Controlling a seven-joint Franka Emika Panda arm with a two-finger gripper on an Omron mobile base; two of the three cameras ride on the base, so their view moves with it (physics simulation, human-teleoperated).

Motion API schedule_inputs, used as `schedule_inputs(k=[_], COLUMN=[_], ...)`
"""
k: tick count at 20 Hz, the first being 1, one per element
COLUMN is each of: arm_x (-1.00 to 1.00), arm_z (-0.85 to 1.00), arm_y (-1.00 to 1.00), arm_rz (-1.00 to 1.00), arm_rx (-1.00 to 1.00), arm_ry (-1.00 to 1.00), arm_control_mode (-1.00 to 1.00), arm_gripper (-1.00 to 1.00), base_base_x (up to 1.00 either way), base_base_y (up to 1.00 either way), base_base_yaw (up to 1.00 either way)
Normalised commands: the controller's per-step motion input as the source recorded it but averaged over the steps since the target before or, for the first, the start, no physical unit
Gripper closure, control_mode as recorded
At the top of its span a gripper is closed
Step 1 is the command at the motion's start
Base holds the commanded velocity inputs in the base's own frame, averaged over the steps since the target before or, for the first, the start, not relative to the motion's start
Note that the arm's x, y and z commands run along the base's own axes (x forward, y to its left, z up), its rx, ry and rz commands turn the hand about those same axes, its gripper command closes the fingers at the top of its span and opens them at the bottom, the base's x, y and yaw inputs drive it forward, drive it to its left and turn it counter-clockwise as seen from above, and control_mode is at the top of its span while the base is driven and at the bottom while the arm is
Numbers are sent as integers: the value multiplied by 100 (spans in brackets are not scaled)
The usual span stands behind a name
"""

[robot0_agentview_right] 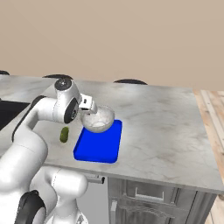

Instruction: Place the two vegetables and bowl onto the tray for setting up a vegetable dip station.

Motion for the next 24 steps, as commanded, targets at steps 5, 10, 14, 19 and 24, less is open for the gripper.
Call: schedule_inputs(k=[5,10,14,19,24], arm_x=[-18,-16,-12,-2,0], arm_z=[3,7,1,0,-6], arm_y=[48,45,42,37,30], arm_rz=[6,4,1,0,0], arm_rx=[-3,0,0,0,0], arm_ry=[0,0,0,7,12], arm_control_mode=[-100,-100,-100,-100,-100], arm_gripper=[-100,-100,-100,-100,-100], base_base_x=[0,0,0,0,0], base_base_y=[0,0,0,0,0], base_base_yaw=[0,0,0,0,0])
